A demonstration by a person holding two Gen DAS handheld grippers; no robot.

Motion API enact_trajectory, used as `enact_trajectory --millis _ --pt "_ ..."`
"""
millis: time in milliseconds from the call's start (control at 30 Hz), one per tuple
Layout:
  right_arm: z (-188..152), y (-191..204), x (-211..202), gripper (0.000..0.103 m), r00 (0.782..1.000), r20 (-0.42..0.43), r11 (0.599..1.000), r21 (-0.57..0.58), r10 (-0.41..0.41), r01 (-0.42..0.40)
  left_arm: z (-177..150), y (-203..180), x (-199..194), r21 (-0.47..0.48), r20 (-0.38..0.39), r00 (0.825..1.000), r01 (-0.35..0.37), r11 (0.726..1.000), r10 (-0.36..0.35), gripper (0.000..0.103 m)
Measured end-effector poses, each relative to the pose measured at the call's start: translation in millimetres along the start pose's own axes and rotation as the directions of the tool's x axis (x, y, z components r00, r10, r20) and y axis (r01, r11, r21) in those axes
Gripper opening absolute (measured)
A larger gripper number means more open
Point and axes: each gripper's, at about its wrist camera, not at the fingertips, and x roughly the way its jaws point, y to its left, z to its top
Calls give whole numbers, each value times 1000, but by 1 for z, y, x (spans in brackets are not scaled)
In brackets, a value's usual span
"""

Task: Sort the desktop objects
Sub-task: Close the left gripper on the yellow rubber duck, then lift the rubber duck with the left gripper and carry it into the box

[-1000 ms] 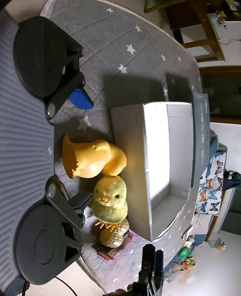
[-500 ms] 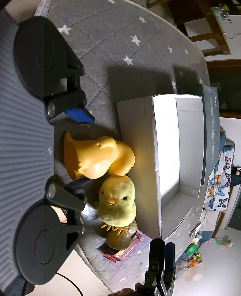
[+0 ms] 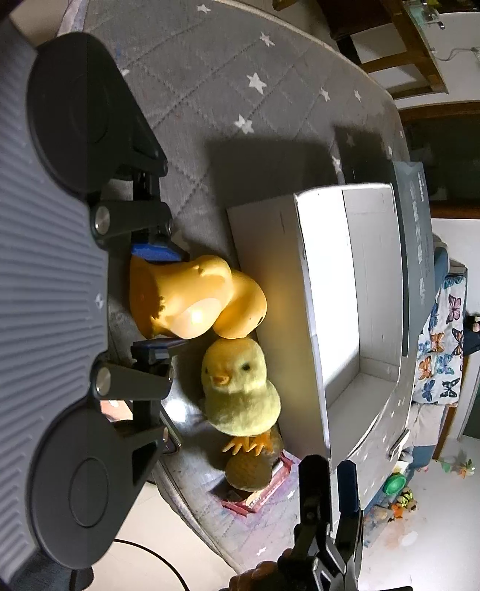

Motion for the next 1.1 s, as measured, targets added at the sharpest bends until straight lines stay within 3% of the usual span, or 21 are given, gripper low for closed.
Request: enact_trajectory --millis 533,900,1100 --pt "2 33 21 103 995 -38 992 -83 97 -100 -7 15 -7 19 17 1000 18 1000 -18 42" --pt "4 59 30 102 982 -70 974 -137 175 -183 -10 10 -19 105 86 991 94 990 -103 42" --pt "11 56 29 97 978 -53 975 -83 200 -204 -6 15 -32 107 145 979 130 986 -145 42"
